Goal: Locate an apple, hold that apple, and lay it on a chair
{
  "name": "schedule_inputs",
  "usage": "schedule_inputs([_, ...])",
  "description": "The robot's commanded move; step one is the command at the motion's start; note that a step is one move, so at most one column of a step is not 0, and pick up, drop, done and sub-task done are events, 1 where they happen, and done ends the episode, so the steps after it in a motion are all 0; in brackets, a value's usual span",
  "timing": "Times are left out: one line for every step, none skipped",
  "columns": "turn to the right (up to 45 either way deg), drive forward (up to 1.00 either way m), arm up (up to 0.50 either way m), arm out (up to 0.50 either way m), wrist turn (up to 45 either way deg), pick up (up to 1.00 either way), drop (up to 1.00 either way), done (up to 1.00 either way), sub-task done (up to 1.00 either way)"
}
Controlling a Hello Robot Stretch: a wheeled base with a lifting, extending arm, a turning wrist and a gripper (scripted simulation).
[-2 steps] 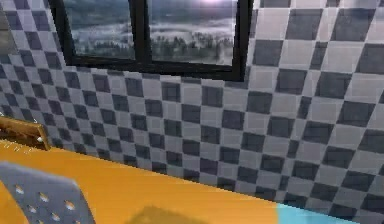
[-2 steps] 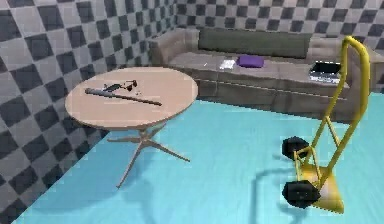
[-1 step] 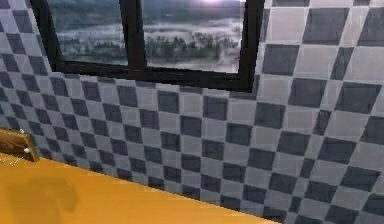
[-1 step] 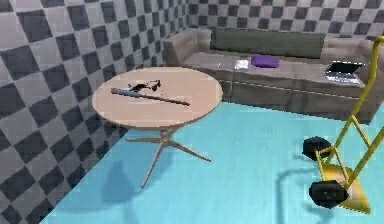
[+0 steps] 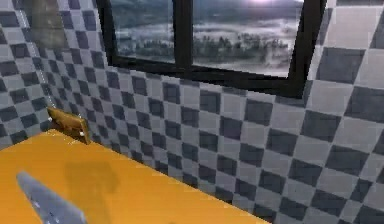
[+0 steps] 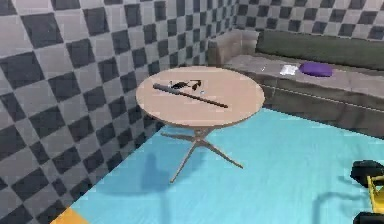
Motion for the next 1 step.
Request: schedule_inputs([0.0, 0.85, 0.0, 0.0, 0.0, 0.0, 0.0, 0.0, 0.0])
